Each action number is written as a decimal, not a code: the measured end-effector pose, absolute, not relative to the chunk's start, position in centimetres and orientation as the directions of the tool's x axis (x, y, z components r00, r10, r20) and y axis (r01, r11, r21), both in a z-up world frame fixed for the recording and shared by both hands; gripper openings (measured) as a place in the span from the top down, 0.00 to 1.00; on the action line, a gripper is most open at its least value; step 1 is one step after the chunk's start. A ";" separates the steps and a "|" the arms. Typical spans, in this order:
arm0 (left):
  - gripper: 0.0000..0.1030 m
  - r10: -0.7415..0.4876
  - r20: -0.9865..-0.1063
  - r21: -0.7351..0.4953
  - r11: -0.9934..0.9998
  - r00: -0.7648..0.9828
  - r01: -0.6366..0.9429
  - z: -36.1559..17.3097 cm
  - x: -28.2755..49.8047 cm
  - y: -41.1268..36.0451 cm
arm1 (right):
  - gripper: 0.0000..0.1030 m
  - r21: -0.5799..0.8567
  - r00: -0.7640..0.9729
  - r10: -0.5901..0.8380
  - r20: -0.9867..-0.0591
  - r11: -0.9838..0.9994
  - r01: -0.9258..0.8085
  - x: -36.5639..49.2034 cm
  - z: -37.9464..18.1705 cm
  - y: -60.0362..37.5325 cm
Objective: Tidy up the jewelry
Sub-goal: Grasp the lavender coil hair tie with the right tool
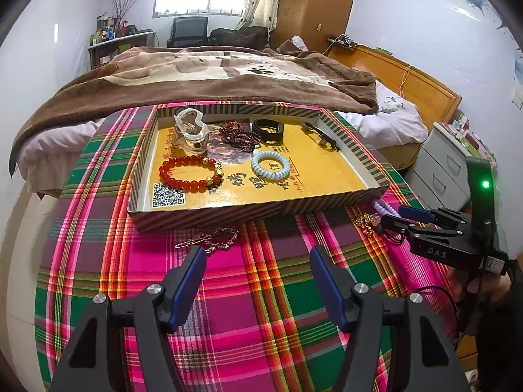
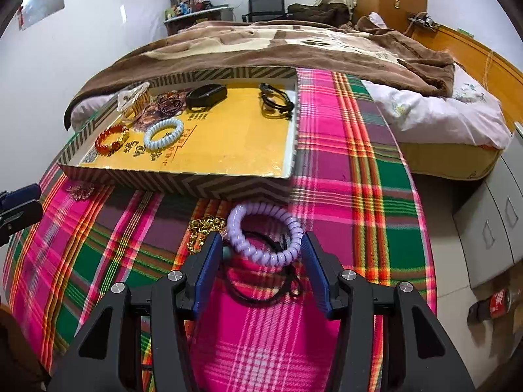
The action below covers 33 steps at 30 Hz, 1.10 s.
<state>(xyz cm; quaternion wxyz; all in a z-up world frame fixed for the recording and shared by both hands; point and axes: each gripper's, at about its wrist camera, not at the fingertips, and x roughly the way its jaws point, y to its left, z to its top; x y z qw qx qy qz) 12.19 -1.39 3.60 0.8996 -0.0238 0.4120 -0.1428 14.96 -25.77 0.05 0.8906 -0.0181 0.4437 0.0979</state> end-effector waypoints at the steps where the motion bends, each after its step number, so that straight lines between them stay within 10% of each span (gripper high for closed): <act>1: 0.36 -0.278 -0.734 -0.162 0.958 0.619 0.238 3.6 12.2 -1.4 | 0.50 0.052 0.587 0.159 -0.794 0.980 -0.194 15.0 0.1 -25.6; 6: 0.36 -0.278 -0.740 -0.167 0.958 0.613 0.232 3.4 12.4 -1.2 | 0.60 0.051 0.579 0.156 -0.801 0.980 -0.193 15.3 -0.3 -25.4; 10: 0.36 -0.280 -0.743 -0.174 0.958 0.608 0.229 3.3 12.5 -1.2 | 0.91 0.071 0.588 0.170 -0.791 0.980 -0.187 14.6 0.2 -26.0; 33: 0.36 -0.233 -0.765 -0.164 0.972 0.601 0.168 1.6 12.9 1.7 | 0.91 0.144 0.664 0.195 -0.722 0.981 -0.131 8.7 3.3 -28.8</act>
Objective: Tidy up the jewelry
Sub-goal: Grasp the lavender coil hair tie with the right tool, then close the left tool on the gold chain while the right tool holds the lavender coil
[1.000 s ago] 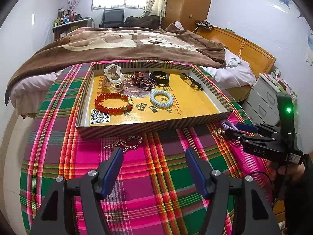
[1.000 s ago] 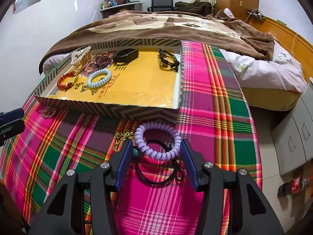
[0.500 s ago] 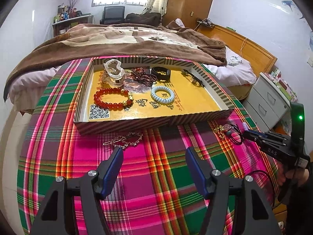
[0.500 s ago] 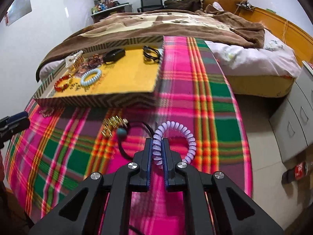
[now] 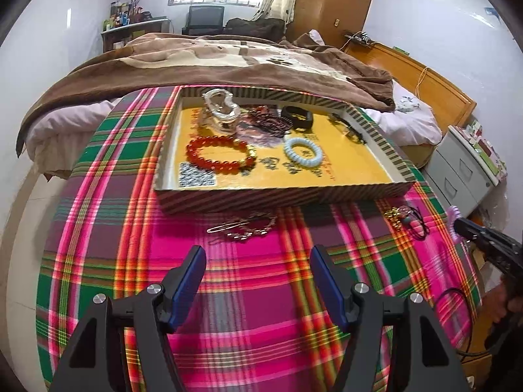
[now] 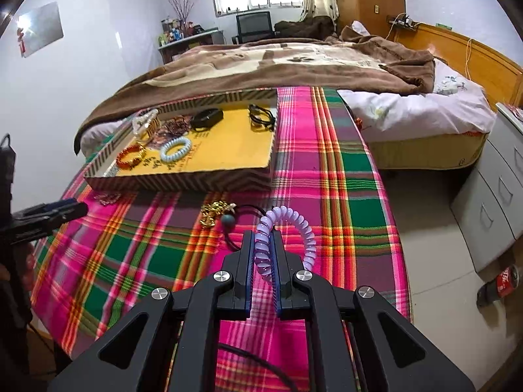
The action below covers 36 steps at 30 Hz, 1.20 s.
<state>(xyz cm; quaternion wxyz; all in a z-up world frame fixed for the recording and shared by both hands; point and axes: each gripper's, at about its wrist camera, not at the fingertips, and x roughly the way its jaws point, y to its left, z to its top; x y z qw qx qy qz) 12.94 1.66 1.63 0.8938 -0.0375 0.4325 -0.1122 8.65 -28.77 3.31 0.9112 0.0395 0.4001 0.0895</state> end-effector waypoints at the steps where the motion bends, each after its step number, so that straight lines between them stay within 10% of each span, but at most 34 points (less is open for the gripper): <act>1: 0.36 -0.223 -0.766 -0.159 0.974 0.603 0.159 1.5 13.0 2.0 | 0.91 0.146 0.665 0.197 -0.720 0.980 -0.132 8.6 3.4 -28.7; 36: 0.36 -0.396 -0.778 -0.151 0.872 0.488 0.466 0.0 16.9 -13.0 | 0.91 0.156 0.700 0.207 -0.684 0.978 -0.137 6.5 4.3 -30.1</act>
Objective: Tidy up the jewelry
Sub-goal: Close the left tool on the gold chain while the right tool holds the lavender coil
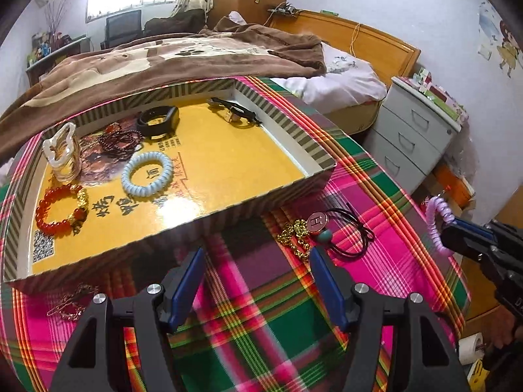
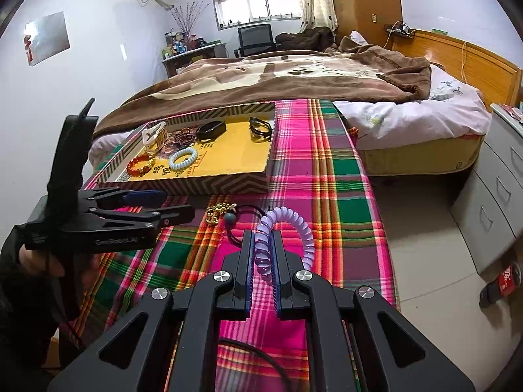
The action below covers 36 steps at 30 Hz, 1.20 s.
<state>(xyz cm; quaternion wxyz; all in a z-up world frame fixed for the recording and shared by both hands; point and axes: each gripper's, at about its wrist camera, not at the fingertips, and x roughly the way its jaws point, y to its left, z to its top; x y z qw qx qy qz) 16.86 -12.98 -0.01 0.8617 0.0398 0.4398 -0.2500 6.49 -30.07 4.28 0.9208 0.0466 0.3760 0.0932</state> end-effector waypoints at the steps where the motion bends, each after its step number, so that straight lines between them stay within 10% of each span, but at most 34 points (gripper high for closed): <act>1: 0.36 -0.399 -0.779 -0.156 0.870 0.483 0.468 -0.1 16.9 -13.1 | 0.91 0.157 0.700 0.206 -0.684 0.978 -0.135 6.5 4.3 -30.2; 24: 0.37 -0.309 -0.805 -0.020 0.867 0.507 0.498 -1.5 17.9 -17.1 | 0.91 0.163 0.713 0.200 -0.672 0.979 -0.122 5.8 4.5 -31.6; 36: 0.89 -0.349 -0.797 -0.033 0.840 0.494 0.541 -1.1 17.3 -18.2 | 0.91 0.175 0.711 0.201 -0.673 0.978 -0.111 5.8 4.1 -32.1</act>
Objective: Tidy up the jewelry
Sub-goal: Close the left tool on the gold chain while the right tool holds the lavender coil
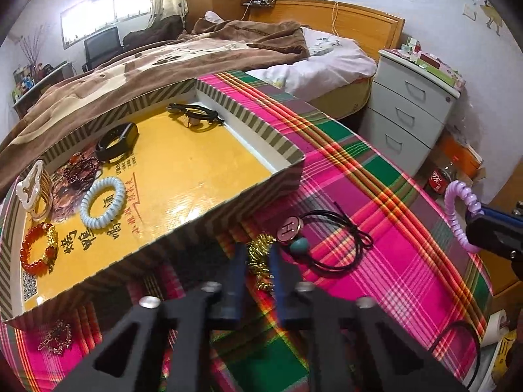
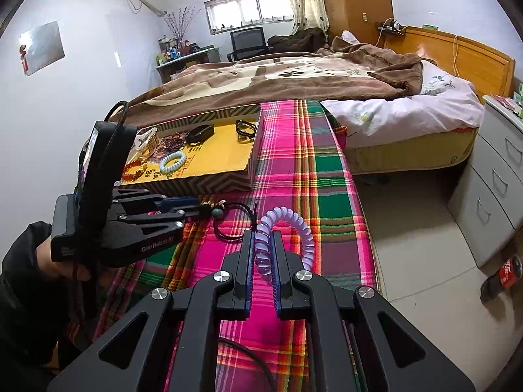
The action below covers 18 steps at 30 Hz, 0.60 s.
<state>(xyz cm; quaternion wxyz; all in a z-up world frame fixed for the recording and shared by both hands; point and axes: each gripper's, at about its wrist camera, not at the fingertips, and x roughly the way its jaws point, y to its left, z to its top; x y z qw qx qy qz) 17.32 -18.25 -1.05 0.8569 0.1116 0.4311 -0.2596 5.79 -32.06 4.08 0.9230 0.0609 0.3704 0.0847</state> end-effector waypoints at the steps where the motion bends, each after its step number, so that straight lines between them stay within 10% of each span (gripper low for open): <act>1: 0.89 -0.355 -0.797 -0.044 0.841 0.488 0.539 -1.0 17.4 -18.1 | 0.91 0.174 0.711 0.201 -0.674 0.978 -0.111 5.8 4.1 -32.1; 18: 0.89 -0.434 -0.729 -0.145 0.854 0.529 0.500 3.1 16.8 -14.5 | 0.91 0.170 0.733 0.208 -0.648 0.977 -0.127 6.2 5.4 -31.3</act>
